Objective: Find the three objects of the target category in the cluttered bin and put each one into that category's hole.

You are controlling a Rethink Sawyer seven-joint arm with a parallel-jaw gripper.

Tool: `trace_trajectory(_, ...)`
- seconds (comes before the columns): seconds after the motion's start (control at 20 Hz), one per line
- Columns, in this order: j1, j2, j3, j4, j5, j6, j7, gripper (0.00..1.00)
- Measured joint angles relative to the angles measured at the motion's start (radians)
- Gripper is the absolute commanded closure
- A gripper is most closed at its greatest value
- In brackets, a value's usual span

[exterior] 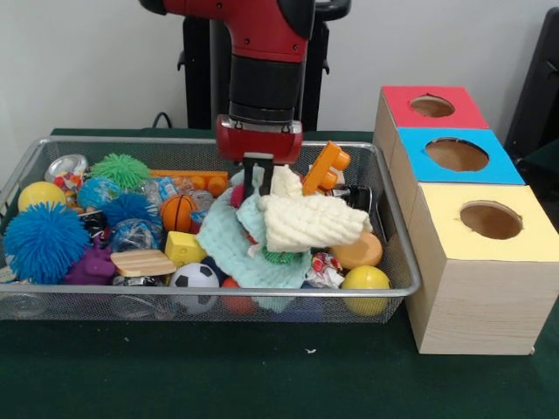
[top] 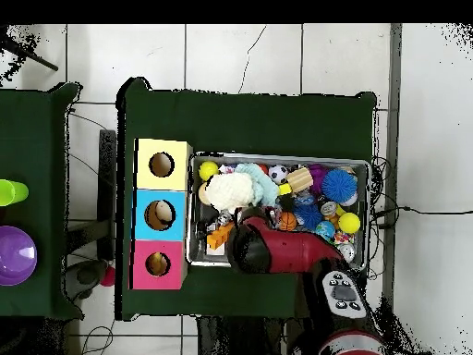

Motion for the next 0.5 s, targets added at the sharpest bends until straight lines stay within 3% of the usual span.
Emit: trace_trajectory(0.5, -0.013, -0.039, 0.008, -0.034, -0.143, 0.095, 0.000, 1.00)
